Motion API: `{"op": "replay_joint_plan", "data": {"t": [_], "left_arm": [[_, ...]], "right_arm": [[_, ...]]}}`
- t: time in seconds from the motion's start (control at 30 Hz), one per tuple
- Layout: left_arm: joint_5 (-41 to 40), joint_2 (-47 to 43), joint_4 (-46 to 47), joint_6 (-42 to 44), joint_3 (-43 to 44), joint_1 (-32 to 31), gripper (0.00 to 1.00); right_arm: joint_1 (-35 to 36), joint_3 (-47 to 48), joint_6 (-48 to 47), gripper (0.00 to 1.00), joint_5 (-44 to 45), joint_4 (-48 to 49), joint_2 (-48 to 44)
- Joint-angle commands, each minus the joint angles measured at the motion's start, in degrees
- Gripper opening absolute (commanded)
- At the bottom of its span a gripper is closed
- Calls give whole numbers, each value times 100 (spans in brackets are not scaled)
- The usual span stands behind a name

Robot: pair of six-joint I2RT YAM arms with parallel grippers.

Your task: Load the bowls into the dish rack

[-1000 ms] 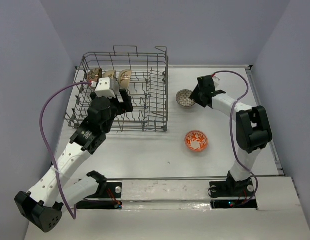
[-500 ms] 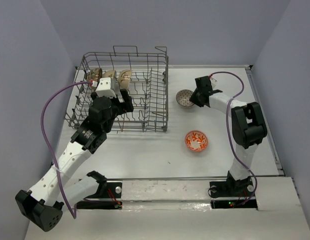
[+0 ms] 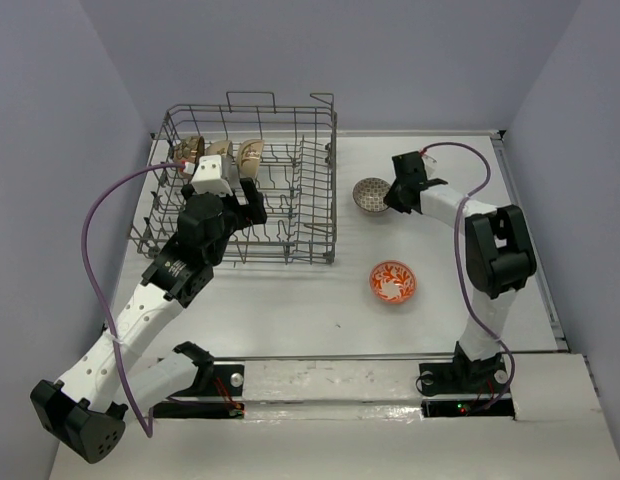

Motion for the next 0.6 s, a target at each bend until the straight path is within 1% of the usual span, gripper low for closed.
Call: {"op": "replay_joint_plan", "data": {"t": [0.0, 0.17, 0.33, 0.4, 0.53, 0.57], "left_arm": [[-141, 4, 259, -16, -48, -24, 99], [-133, 4, 250, -69, -48, -24, 99], [34, 31, 197, -156, 66, -24, 99], [139, 66, 171, -174, 189, -24, 99], [131, 154, 13, -148, 505, -24, 99], [140, 180, -31, -139, 567, -24, 99]], "right_arm": [[-43, 200, -109, 1, 309, 117, -792], [-43, 173, -214, 1, 380, -50, -1556], [-43, 375, -346, 1, 20, -349, -2408], [-43, 559, -399, 1, -164, -506, -2576], [273, 972, -548, 1, -209, -788, -2823], [473, 1077, -566, 1, -200, -867, -2867]]}}
